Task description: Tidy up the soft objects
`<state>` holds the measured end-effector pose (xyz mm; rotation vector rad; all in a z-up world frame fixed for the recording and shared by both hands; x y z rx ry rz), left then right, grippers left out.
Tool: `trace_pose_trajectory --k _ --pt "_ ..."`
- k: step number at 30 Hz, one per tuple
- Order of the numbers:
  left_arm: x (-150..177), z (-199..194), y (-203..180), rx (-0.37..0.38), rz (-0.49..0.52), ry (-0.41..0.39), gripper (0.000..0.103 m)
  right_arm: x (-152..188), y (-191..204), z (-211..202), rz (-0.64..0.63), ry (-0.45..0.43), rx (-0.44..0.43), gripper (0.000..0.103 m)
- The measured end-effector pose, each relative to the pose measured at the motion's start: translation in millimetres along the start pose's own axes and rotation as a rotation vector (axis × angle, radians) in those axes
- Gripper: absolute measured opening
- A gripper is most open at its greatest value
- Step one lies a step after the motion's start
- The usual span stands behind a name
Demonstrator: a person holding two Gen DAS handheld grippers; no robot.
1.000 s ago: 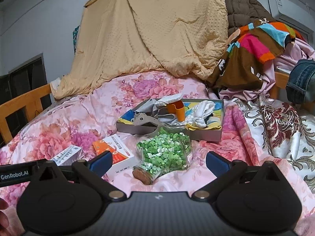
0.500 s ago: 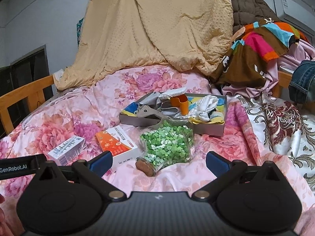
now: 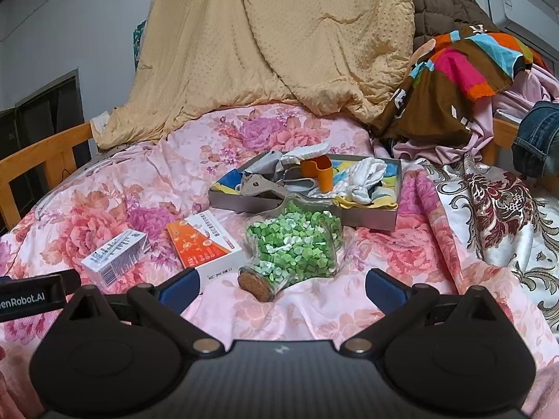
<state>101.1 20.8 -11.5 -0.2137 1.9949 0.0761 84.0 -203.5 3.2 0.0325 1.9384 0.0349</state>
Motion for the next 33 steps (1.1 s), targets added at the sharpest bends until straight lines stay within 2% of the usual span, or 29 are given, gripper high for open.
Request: trace_pose_trajectory --k 15,33 --pt "1.0 -0.7 -0.6 0.009 0.003 -0.004 0.102 -0.8 -4.7 -3.3 0.011 -0.016 0.032 0.103" --pt "1.0 -1.8 -2.7 0.010 0.008 -0.002 0.102 3.9 -2.0 -0.6 0.014 0.020 0.047 0.103"
Point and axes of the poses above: each gripper's, at about its wrist camera, not at the fingertips, and z roughly the way its jaws point, y to its left, x to its underside, the point moved 3 cm from there along z, roughly the way its jaws point, and after that the axes turned 7 degrees about -y, right-handed, at the moved point
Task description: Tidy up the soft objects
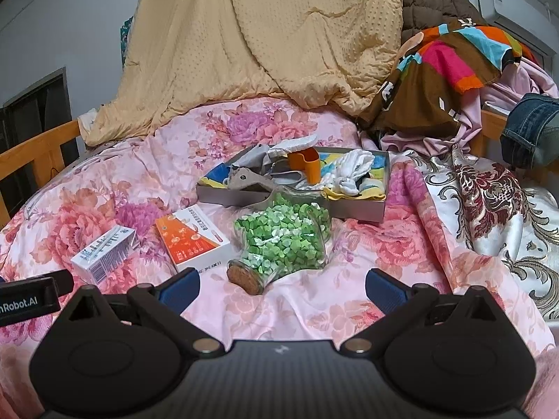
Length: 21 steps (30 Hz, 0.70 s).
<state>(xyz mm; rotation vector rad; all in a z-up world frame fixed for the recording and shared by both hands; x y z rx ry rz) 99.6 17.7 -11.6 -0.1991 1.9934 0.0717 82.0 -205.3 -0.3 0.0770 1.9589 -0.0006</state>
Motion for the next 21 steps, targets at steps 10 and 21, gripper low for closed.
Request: trace_pose_trajectory --k 10,21 --pt "0.3 -0.1 -0.2 -0.001 0.000 0.000 0.102 1.1 0.7 1.0 -0.003 0.006 0.002 0.103" --pt "0.7 0.0 -0.3 -0.002 0.001 0.001 0.102 0.9 0.5 1.3 -0.003 0.007 0.003 0.103"
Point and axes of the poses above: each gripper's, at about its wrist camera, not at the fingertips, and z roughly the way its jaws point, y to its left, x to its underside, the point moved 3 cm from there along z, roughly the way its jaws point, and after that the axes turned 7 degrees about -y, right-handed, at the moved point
